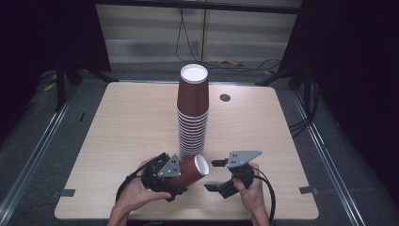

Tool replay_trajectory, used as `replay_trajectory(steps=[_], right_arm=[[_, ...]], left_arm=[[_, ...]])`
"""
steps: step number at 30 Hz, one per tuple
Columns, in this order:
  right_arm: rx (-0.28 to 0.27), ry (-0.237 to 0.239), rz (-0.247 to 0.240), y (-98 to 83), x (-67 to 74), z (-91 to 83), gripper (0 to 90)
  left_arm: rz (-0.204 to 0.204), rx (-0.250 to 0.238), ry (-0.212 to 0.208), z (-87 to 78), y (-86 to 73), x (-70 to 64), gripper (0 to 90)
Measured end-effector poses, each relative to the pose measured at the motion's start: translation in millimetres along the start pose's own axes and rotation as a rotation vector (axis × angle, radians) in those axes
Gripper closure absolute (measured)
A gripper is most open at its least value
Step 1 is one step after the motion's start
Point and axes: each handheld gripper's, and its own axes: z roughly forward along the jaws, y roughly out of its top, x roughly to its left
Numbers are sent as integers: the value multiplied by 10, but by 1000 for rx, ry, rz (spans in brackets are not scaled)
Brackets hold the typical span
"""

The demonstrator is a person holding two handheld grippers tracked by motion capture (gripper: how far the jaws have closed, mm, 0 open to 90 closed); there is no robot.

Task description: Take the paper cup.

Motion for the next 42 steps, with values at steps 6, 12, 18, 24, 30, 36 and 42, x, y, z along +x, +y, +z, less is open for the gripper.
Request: replay_trajectory(steps=[6, 12, 18, 24, 30, 36, 42], right_arm=[[30, 29, 16, -4, -5, 31, 149], [82, 57, 4, 39, 11, 65, 160], [112, 56, -6, 85, 22, 118, 140], [150, 64, -26, 134, 40, 167, 139], [167, 93, -37, 161, 45, 215, 157], [192, 115, -47, 191, 55, 256, 136], [217, 123, -57, 203, 56, 275, 147]], left_arm=[[32, 42, -15, 40, 29, -14, 140], [41, 92, -34, 69, 45, -11, 140], [58, 125, -57, 89, 64, -10, 140], [77, 165, -72, 143, 82, -14, 140], [117, 212, -93, 201, 125, -34, 141], [134, 226, -105, 244, 164, -60, 141], [133, 227, -112, 276, 185, -89, 141]])
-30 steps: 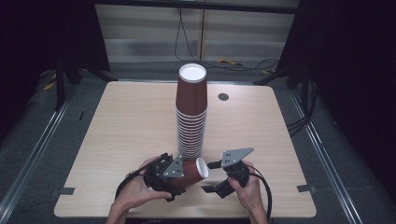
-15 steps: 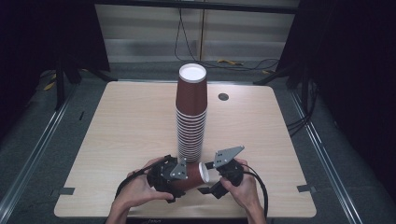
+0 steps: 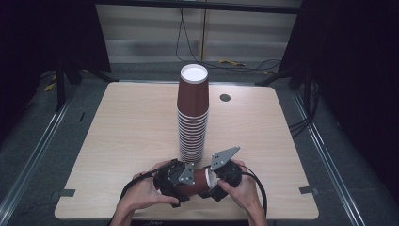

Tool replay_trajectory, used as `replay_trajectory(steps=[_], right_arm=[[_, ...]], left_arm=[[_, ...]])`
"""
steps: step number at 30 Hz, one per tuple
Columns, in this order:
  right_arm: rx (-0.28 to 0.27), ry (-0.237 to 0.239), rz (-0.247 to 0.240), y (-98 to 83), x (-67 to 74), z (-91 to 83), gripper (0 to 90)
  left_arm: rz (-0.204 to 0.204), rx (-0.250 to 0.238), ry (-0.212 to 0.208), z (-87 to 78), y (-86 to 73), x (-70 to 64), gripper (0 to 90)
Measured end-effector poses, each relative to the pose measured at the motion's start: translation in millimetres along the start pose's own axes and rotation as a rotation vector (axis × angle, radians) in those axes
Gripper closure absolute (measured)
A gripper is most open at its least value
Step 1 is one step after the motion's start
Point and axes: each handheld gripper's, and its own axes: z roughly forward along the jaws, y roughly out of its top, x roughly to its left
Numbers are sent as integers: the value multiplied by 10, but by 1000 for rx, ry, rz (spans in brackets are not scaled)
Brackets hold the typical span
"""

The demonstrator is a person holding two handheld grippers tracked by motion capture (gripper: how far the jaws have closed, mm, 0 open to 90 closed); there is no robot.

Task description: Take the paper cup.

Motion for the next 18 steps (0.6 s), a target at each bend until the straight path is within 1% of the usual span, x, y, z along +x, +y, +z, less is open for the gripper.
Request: replay_trajectory(steps=[2, 5, 6, 7, 8, 9, 10, 11, 12, 13, 14, 15, 17, 18], right_arm=[[1, 9, 0, 2, -3, 2, 158], [2, 14, -6, 6, 0, 3, 160], [5, 16, -4, 8, -5, 2, 176], [5, 24, -9, 12, -9, 3, 176], [3, 31, -10, 16, -5, 3, 176], [2, 36, -13, 22, -2, 7, 175], [5, 41, -16, 26, -1, 12, 180], [9, 42, -24, 31, 2, 17, 182], [3, 43, -24, 27, 4, 12, 189], [1, 49, -29, 22, -2, 7, 197], [0, 51, -26, 20, -1, -1, 198], [-6, 55, -27, 18, 0, -4, 200], [-4, 54, -31, 20, 4, -16, 202], [-4, 54, -32, 21, 4, -18, 202]], left_arm=[[-1, -8, -7, 6, 8, -12, 141], [-6, -9, -3, -4, 15, -21, 138], [3, -11, -1, -2, 20, -23, 137], [3, -14, -10, 0, 23, -28, 137], [14, -8, -9, 1, 35, -29, 137], [37, 4, -2, -2, 44, -22, 137], [37, 6, -4, 5, 51, -29, 137], [25, 0, -1, 15, 49, -40, 137], [43, 5, -3, 8, 46, -28, 136], [29, -11, -12, 12, 36, -37, 135], [34, -14, -11, 8, 31, -30, 135], [17, -34, -18, 13, 22, -43, 134], [19, -42, -21, 10, 17, -42, 126], [30, -42, -16, 7, 14, -34, 123]])
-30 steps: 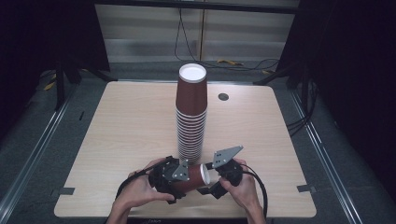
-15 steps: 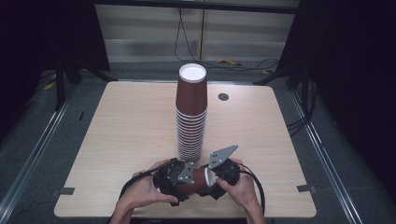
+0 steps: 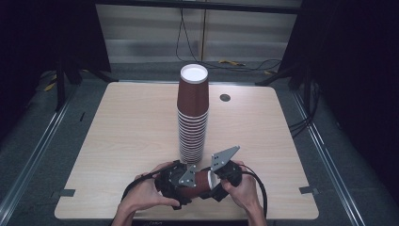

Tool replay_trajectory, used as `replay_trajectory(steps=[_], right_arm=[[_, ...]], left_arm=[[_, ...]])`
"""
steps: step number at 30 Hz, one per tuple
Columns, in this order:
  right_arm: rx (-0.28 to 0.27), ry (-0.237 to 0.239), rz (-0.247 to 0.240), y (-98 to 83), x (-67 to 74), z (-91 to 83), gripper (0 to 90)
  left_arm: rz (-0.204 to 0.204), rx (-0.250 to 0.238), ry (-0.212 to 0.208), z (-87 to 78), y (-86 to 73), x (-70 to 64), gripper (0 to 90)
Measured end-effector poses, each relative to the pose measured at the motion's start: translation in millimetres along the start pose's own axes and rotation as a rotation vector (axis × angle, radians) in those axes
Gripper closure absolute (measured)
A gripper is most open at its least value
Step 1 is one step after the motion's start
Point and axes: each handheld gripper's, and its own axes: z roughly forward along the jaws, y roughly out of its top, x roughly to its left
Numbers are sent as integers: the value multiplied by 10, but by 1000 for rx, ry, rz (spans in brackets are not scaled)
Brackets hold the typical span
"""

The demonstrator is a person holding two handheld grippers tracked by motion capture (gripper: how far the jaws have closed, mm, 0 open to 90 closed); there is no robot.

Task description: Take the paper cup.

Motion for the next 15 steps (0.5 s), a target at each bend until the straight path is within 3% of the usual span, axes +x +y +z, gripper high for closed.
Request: replay_trajectory(steps=[4, 9, 15], right_arm=[[-9, 2, -3, -3, 2, -10, 203], [8, 4, -8, -5, 8, 0, 204], [-9, 2, -13, 1, 9, -14, 205]], left_arm=[[2, -41, -1, -19, -37, 17, 108], [-54, -131, -37, -36, -91, 26, 111], [-51, -184, -35, -96, -128, 42, 116]])
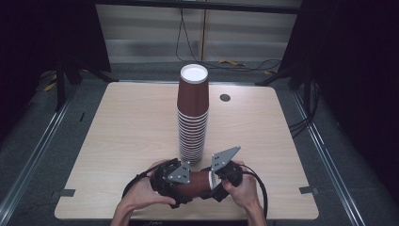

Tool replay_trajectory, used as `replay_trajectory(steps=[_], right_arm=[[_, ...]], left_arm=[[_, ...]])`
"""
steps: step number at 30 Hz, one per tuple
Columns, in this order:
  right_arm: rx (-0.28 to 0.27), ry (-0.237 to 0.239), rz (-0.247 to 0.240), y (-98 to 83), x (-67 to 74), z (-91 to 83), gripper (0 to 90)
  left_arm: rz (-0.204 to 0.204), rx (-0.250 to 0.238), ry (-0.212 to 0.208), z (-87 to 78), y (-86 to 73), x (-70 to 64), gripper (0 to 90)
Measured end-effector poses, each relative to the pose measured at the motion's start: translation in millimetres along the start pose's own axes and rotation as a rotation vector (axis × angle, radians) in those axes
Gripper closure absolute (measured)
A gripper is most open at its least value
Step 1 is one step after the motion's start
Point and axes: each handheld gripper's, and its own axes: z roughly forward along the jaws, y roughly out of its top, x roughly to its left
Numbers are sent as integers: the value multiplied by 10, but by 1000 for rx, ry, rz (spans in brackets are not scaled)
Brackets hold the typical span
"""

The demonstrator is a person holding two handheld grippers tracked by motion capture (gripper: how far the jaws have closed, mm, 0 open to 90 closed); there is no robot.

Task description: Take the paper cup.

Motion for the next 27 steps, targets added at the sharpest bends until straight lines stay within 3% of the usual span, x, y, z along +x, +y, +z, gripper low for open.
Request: replay_trajectory(steps=[4, 6, 9, 13, 16, 20, 22, 27], right_arm=[[-22, 2, -7, -3, 2, -34, 206], [-33, 4, -5, -4, 1, -46, 206], [-36, 2, -6, -2, -1, -55, 206], [-36, -3, -2, -10, -5, -57, 206], [-23, -10, 1, -10, -7, -40, 206], [-30, -20, -2, -17, -12, -22, 206], [-37, -21, 3, -14, -23, -30, 206], [-67, -33, 19, -41, -44, -50, 206]], left_arm=[[12, -82, 17, -54, -44, -6, 118], [-11, -113, 9, -64, -57, 9, 118], [-2, -121, 9, -71, -62, 16, 118], [-24, -148, 4, -77, -77, 29, 118], [-45, -226, -4, -124, -108, 49, 137], [-53, -277, 29, -220, -136, 55, 157], [-51, -286, 31, -250, -149, 60, 156], [-76, -363, 50, -312, -200, 54, 156]])
